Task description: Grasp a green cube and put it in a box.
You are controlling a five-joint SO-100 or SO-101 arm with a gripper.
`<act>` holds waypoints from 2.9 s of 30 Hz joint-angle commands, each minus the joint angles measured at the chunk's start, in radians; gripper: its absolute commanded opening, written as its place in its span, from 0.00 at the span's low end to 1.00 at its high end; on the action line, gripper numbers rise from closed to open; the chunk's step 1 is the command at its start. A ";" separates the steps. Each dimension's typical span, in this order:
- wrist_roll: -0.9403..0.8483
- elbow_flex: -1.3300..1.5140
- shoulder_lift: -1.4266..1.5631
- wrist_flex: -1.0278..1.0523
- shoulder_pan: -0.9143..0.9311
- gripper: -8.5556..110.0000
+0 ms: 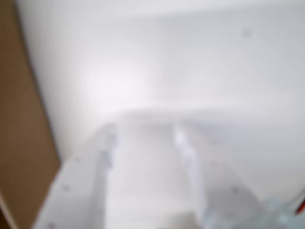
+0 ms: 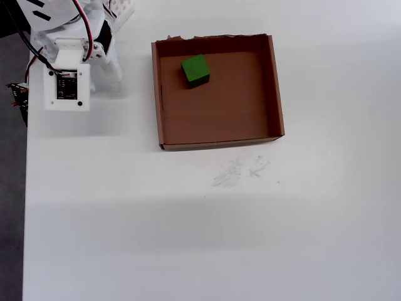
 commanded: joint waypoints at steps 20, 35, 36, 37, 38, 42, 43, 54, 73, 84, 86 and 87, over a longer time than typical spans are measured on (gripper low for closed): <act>0.061 -0.005 -0.003 0.014 0.008 0.25; 0.061 -0.005 -0.003 0.014 0.008 0.25; 0.061 -0.005 -0.003 0.014 0.008 0.25; 0.061 -0.005 -0.003 0.014 0.008 0.25; 0.061 -0.005 -0.003 0.014 0.008 0.25; 0.061 -0.005 -0.003 0.014 0.008 0.25; 0.061 -0.005 -0.003 0.014 0.008 0.25; 0.061 -0.005 -0.003 0.014 0.008 0.25; 0.063 -0.005 -0.003 0.014 0.008 0.25; 0.063 -0.005 -0.003 0.014 0.008 0.25; 0.063 -0.005 -0.003 0.014 0.008 0.25; 0.063 -0.005 -0.003 0.014 0.008 0.25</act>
